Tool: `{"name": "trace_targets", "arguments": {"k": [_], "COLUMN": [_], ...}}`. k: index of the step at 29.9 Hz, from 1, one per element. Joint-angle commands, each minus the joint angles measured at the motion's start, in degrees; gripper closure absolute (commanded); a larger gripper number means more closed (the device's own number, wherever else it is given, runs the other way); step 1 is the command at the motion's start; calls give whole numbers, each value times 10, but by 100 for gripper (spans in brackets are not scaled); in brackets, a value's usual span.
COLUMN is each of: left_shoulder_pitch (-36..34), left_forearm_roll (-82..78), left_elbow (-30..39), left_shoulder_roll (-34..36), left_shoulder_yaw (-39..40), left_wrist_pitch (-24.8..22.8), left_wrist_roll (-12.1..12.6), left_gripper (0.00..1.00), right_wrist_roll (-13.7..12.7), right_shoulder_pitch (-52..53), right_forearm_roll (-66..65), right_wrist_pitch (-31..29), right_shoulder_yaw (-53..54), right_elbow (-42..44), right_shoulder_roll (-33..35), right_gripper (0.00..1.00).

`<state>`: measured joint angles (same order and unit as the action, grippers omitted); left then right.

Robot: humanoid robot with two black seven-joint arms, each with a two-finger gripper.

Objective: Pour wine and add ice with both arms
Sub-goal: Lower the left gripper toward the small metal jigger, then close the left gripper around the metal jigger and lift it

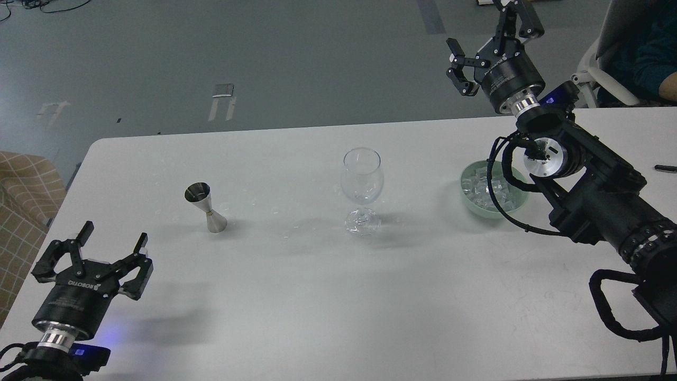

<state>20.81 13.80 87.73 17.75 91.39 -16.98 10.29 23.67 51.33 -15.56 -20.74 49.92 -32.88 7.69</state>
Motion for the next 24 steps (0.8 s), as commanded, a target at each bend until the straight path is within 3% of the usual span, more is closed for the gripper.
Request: {"name": "trace_targets", "arguments": {"k": [1,12,18,24], "left_shoulder_pitch": [-43,-122,-170,-193], "left_forearm_roll": [-14,-76,-78,-81], "left_elbow": [-28,-132,-195,-215], "left_shoulder_roll": [-16,-125,-134,-137], "left_shoulder_yaw": [-30,-44,-43,-41], "left_wrist_pitch": [20,23,22,22], "left_wrist_roll": [1,0,-1,-1], "left_gripper": [10,10,10,10], "right_wrist_roll": [0,-1,-1,-1], "right_shoulder_pitch": [-1,-11,-11,-11], "right_forearm_roll": [0,0,0,-1], "right_wrist_pitch": [0,1,1,2], "right_shoulder_yaw": [0,0,0,0], "right_elbow": [0,-2,-2,-1], "right_shoulder_roll": [0,7,10,11], "right_gripper": [0,0,0,0]}}
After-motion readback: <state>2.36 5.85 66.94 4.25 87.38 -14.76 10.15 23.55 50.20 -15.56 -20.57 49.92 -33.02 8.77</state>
